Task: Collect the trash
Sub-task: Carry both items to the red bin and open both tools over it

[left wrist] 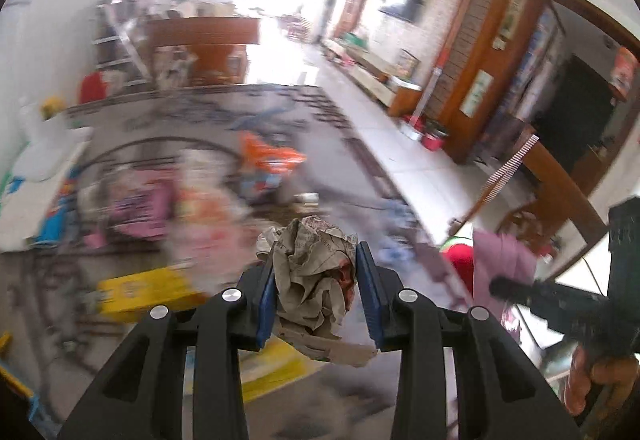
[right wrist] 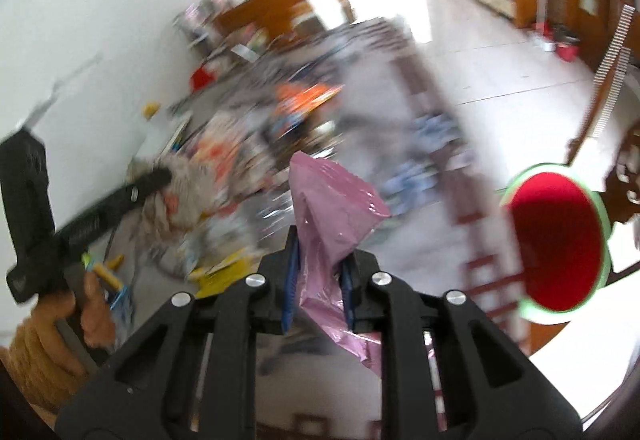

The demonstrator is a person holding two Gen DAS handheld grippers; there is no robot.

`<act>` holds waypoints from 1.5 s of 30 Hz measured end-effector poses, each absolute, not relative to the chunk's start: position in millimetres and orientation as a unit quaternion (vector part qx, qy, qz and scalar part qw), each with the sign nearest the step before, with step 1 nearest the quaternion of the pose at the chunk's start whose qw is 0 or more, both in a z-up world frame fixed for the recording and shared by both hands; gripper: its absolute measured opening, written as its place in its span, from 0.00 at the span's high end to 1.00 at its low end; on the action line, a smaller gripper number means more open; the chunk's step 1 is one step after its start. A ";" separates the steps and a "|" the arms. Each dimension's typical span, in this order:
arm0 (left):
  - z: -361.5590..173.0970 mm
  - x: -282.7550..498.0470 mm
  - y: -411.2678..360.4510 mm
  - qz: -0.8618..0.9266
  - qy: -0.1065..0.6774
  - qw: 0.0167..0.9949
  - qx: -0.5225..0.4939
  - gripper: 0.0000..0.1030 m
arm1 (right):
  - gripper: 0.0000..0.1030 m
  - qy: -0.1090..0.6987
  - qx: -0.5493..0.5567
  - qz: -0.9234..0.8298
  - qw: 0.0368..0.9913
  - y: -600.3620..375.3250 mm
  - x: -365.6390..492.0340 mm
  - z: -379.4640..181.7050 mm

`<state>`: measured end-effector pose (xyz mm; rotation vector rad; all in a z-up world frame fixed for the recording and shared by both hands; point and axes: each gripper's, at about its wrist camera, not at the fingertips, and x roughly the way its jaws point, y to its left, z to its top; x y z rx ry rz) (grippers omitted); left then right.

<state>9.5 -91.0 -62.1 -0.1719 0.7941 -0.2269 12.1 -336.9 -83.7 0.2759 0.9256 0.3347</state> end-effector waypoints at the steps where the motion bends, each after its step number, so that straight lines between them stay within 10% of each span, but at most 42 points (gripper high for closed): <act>1: -62.0 13.2 -106.7 -0.122 0.388 0.910 -0.082 0.67 | 0.82 0.442 0.139 0.145 0.874 -355.3 15.0 -83.4; 17: -107.7 93.7 -361.3 -0.267 0.452 0.849 -0.052 0.67 | 0.82 0.423 0.253 0.016 0.870 -565.5 38.4 -115.1; 21: -116.4 96.0 -400.5 -0.294 0.467 0.834 -0.021 0.46 | 0.82 0.419 0.264 0.011 0.869 -586.6 43.5 -121.0; 27: -116.7 97.0 -403.3 -0.280 0.467 0.838 -0.019 0.21 | 0.79 0.419 0.271 0.011 0.866 -598.5 51.8 -125.3; 34: -104.1 99.6 -380.6 -0.246 0.453 0.857 -0.027 0.20 | 0.54 0.414 0.275 0.001 0.868 -598.7 59.3 -128.4; 45: -97.5 87.5 -330.3 -0.201 0.441 0.874 -0.041 0.20 | 0.46 0.425 0.250 0.004 0.870 -570.8 66.9 -129.0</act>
